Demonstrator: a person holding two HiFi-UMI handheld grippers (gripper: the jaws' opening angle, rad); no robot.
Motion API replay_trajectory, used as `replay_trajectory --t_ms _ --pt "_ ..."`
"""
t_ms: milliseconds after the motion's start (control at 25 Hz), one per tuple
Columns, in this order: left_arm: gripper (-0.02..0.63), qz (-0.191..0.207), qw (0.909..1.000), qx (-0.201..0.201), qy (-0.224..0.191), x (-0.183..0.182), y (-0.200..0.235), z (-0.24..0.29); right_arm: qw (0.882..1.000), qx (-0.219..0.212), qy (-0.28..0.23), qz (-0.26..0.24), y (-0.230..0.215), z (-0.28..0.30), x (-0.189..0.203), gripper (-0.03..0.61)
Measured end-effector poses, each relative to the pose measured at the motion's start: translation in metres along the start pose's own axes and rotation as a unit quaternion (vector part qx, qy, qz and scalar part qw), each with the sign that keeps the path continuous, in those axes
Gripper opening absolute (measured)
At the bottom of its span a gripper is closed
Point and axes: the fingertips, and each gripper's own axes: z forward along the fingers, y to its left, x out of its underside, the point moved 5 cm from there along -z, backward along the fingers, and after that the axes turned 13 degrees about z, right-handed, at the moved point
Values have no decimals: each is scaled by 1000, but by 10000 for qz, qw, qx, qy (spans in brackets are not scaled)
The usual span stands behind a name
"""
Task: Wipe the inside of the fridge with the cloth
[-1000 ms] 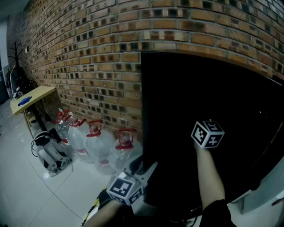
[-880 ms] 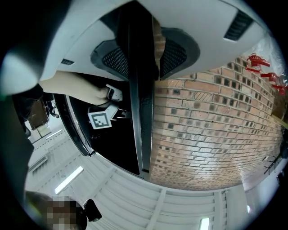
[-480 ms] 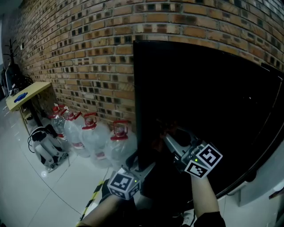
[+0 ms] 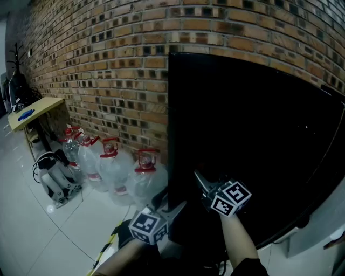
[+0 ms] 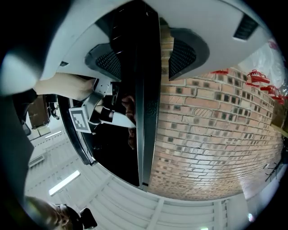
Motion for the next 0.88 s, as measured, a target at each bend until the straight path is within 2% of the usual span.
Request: replay_trajectory --t_ms 120,160,280,360,400,440,600,880 --pt "320 -29 10000 17 -25 -3 3 1 9984 474 62 -286 -20 5 0 77" --pt "296 -24 10000 37 -23 -5 4 0 9970 648 97 -401 -26 7 0 76" --pt "296 44 9999 111 42 -9 8 3 9922 1051 161 -655 -39 14 -2 75" --pt "296 76 9999 59 84 -11 9 5 9887 1272 183 -768 -49 19 -4 75" --pt "270 70 9999 -25 95 -10 9 5 9873 1368 204 -783 -54 20 -4 75" --pt "209 60 9999 -121 105 -9 8 4 9862 1447 234 -775 -59 21 -2 75" --pt "202 43 9996 -268 60 -15 8 6 9823 1656 322 -818 -81 26 -8 75" --pt "203 10 9999 -136 74 -12 8 7 9761 2002 394 -743 -122 36 -6 75"
